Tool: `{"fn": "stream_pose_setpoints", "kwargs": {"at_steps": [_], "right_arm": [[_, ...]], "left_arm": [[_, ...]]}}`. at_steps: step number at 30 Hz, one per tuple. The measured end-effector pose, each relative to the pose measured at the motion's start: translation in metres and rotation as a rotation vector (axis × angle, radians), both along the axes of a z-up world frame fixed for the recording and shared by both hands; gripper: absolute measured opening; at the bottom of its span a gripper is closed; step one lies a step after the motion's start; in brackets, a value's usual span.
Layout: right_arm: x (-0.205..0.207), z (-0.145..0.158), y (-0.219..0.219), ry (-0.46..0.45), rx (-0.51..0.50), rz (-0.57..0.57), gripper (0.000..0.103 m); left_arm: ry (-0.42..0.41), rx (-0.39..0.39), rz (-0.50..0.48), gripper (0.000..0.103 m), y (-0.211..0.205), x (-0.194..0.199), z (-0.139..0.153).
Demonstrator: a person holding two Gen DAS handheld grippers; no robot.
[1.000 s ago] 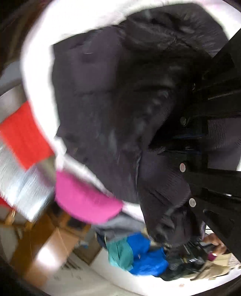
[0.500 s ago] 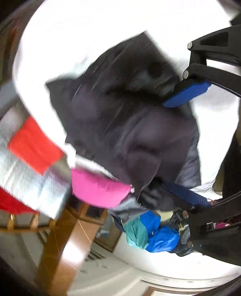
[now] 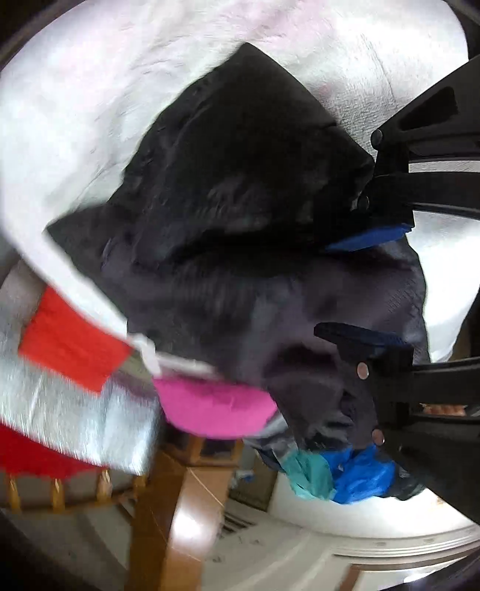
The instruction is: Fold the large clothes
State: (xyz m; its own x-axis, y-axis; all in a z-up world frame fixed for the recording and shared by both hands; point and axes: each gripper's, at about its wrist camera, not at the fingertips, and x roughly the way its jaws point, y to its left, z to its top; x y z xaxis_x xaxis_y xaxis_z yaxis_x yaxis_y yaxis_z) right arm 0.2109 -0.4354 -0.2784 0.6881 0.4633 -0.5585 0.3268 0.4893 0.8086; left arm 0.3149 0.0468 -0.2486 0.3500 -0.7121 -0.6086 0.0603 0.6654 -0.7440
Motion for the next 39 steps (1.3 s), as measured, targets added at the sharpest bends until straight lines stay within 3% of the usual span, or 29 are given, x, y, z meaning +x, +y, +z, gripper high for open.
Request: {"fn": "stream_pose_setpoints", "kwargs": {"at_steps": [4, 6, 8, 9, 10, 13, 14, 18, 21, 25, 28, 33, 39], "right_arm": [[-0.006, 0.002, -0.016, -0.059, 0.031, -0.086, 0.051], [0.004, -0.002, -0.006, -0.053, 0.049, -0.013, 0.051], [0.013, 0.001, 0.009, -0.053, 0.001, 0.061, 0.033], [0.015, 0.007, 0.018, -0.060, -0.057, 0.088, 0.017], [0.014, 0.015, 0.023, -0.078, -0.119, 0.097, 0.011], [0.004, 0.048, 0.029, -0.188, -0.218, 0.072, 0.009], [0.000, 0.060, 0.029, -0.231, -0.248, 0.064, 0.009], [-0.001, 0.105, 0.023, -0.365, -0.319, 0.004, 0.008], [0.012, 0.124, 0.005, -0.412, -0.315, -0.053, 0.008], [0.050, 0.135, -0.031, -0.445, -0.287, -0.148, 0.008], [0.084, 0.133, -0.056, -0.449, -0.261, -0.206, 0.008], [0.150, 0.111, -0.091, -0.379, -0.224, -0.252, 0.008], [0.221, 0.083, -0.103, -0.322, -0.270, -0.192, 0.008]], "left_arm": [[0.005, -0.008, 0.000, 0.038, 0.003, -0.002, 0.000], [-0.008, 0.004, -0.003, 0.038, 0.002, -0.002, 0.002], [-0.014, 0.010, 0.000, 0.038, 0.001, -0.003, 0.004], [-0.018, 0.014, 0.003, 0.038, 0.000, -0.003, 0.005], [-0.023, 0.019, 0.007, 0.038, -0.001, -0.003, 0.007], [-0.049, 0.035, 0.016, 0.028, -0.003, -0.003, 0.014], [-0.061, 0.030, 0.017, 0.019, -0.003, -0.002, 0.018], [-0.116, -0.038, 0.044, 0.016, 0.002, 0.011, 0.046], [-0.162, -0.115, 0.067, 0.016, 0.005, 0.035, 0.073], [-0.218, -0.139, 0.090, 0.016, -0.003, 0.085, 0.106], [-0.270, -0.114, 0.117, 0.011, -0.016, 0.126, 0.120], [-0.266, -0.149, 0.212, 0.007, -0.019, 0.193, 0.099], [-0.108, -0.056, 0.222, 0.006, -0.032, 0.237, 0.041]]}}
